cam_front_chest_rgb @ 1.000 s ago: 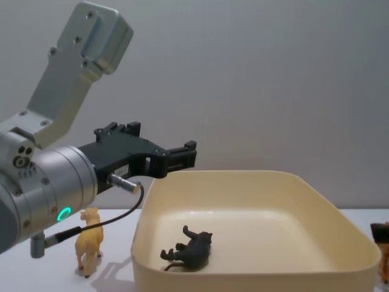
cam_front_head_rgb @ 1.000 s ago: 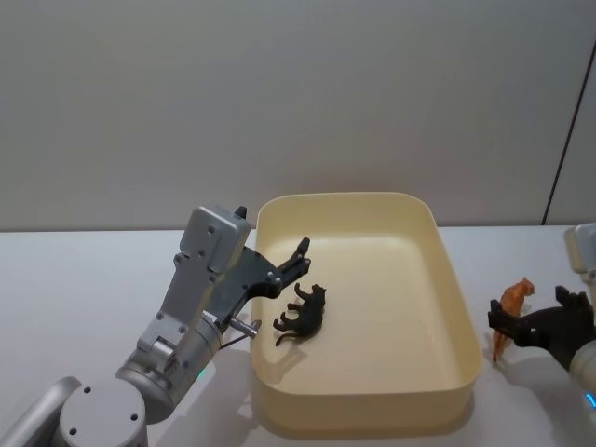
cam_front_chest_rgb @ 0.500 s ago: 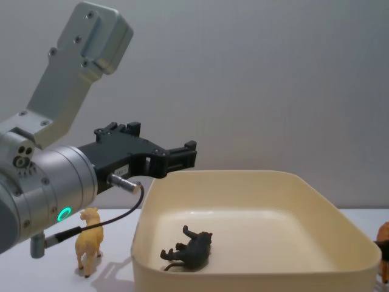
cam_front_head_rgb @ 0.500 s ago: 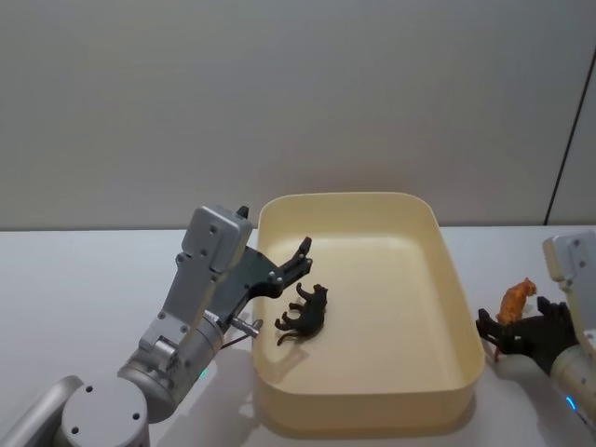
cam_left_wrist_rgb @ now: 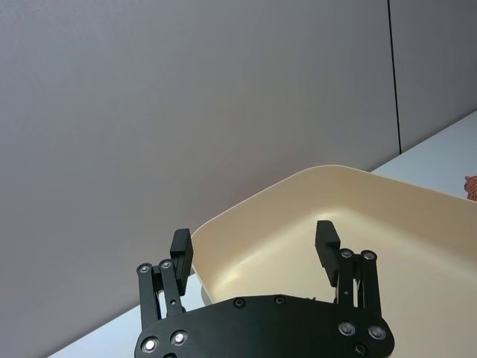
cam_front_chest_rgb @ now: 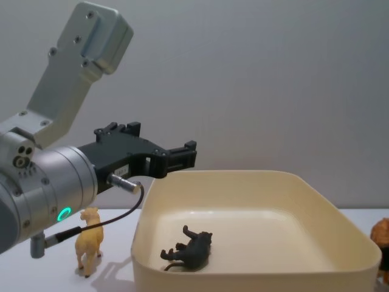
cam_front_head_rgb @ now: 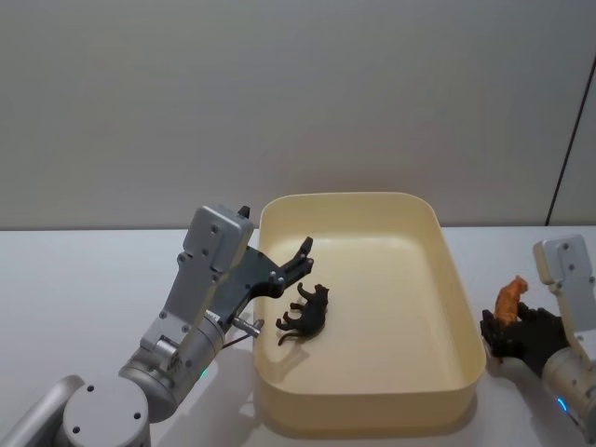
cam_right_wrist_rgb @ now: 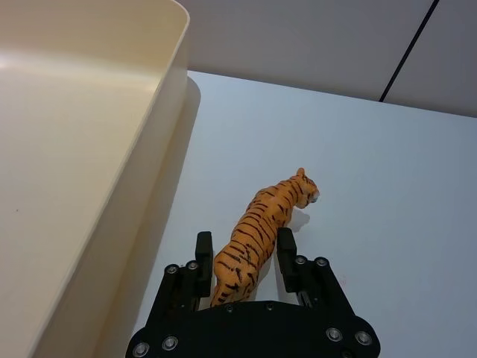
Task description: Pick up the toy alternately with two hands and place it into the central storage box.
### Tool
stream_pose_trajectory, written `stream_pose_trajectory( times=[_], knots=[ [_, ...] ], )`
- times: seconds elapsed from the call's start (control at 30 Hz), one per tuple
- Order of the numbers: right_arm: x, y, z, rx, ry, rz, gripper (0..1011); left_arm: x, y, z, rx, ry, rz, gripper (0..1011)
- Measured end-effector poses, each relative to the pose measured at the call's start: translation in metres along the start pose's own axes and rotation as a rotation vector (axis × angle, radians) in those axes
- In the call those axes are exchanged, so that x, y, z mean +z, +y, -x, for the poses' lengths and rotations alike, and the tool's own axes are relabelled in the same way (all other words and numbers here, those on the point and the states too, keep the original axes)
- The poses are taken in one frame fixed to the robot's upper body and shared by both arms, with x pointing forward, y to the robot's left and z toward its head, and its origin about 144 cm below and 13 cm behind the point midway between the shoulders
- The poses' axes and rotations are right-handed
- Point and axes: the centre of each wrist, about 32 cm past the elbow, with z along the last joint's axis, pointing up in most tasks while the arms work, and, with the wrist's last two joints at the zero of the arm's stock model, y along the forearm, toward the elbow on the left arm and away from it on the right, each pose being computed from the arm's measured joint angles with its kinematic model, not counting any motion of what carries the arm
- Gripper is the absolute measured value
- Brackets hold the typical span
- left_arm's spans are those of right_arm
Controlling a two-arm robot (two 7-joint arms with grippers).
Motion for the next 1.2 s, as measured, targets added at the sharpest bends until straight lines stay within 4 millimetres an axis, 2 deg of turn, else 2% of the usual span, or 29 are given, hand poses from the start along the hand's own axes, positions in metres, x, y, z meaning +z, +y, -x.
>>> stream_pose_trajectory(
  times=[0.1, 0.13, 0.27, 0.57, 0.87, 1.2],
  knots=[
    [0.000, 0.000, 0.000, 0.001, 0.000, 0.000, 415, 0.000, 0.000, 0.000, 0.000, 0.000, 0.000, 1001],
    [0.000, 0.000, 0.000, 0.001, 0.000, -0.001, 415, 0.000, 0.000, 0.000, 0.000, 0.000, 0.000, 1001],
    [0.000, 0.000, 0.001, -0.001, 0.000, -0.017, 306, 0.000, 0.000, 0.000, 0.000, 0.000, 0.000, 1001],
    [0.005, 0.000, 0.001, -0.024, -0.003, -0.087, 305, 0.000, 0.000, 0.000, 0.000, 0.000, 0.000, 1001],
    [0.020, 0.000, 0.000, -0.047, -0.009, -0.202, 305, 0.000, 0.000, 0.000, 0.000, 0.000, 0.000, 1001],
    [0.054, -0.002, 0.001, 0.003, -0.006, -0.345, 305, 0.000, 0.000, 0.000, 0.000, 0.000, 0.000, 1001]
  ],
)
